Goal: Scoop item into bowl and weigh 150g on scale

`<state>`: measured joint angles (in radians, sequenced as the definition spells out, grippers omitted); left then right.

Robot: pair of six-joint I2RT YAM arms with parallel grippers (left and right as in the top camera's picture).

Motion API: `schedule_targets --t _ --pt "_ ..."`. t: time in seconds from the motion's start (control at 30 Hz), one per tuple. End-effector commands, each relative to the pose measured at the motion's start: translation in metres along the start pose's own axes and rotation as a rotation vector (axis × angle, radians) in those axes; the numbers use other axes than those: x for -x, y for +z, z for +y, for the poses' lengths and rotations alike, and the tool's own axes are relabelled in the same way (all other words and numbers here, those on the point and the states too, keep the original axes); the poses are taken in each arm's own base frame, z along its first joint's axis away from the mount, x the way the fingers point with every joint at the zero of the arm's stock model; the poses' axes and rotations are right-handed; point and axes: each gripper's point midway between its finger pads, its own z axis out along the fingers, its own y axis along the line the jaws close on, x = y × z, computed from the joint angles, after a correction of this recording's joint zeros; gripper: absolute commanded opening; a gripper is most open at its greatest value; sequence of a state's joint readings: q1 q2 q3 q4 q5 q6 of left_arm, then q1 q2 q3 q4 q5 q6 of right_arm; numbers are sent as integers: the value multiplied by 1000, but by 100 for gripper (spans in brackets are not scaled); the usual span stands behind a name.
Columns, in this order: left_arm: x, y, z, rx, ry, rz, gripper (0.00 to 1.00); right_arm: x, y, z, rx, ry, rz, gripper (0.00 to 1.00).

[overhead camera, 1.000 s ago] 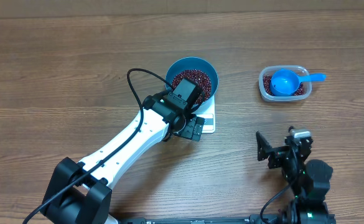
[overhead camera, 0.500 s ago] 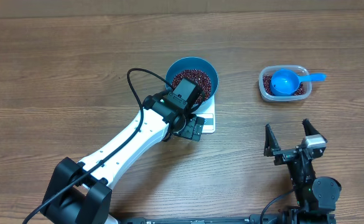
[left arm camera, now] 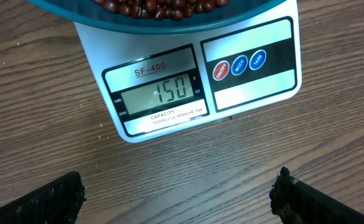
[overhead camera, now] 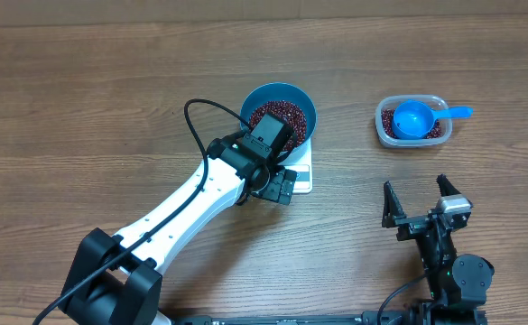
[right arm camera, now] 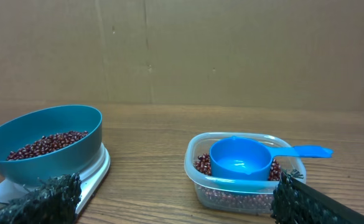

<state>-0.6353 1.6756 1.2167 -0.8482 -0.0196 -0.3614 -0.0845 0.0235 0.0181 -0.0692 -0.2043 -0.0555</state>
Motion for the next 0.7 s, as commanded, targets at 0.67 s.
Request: schedule_targets --t 0.67 --pt "26 -48 14 36 -13 -198 99 -3 1 0 -4 7 1 100"
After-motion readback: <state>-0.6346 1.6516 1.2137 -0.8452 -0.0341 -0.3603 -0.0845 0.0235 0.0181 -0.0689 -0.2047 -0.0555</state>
